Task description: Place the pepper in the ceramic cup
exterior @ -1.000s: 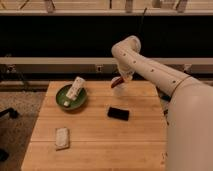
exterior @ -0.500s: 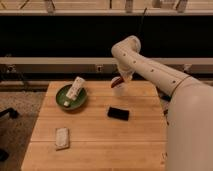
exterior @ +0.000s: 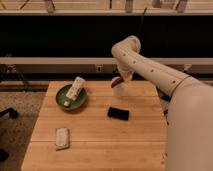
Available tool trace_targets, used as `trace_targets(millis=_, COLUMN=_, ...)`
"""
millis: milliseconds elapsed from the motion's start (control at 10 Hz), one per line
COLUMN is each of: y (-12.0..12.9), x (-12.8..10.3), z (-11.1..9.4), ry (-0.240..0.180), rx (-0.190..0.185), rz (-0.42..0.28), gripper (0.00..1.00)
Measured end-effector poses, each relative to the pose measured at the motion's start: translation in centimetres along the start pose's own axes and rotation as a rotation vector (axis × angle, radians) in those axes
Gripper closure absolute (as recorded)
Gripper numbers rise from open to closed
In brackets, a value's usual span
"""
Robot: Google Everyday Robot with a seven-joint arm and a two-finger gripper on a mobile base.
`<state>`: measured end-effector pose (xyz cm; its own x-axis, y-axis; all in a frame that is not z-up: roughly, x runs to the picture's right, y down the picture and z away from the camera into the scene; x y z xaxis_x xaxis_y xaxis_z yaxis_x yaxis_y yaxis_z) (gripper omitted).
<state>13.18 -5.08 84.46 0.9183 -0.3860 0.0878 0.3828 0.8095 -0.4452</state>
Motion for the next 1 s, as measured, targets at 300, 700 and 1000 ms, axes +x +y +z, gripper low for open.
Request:
trace_targets(millis=300, y=-0.09, x=0.07, z=0.02, ry=0.001, rx=0.005, rz=-0.007, gripper=0.76)
trace_targets(millis=700, y=-0.19, x=0.19, z=0.07, ry=0.003, rx=0.011, rz=-0.017, gripper=0.84)
trace_targets(millis=1000, y=-0.31, x=0.30, z=0.11, ry=0.004, rx=0.017, rz=-0.025, gripper=0.79)
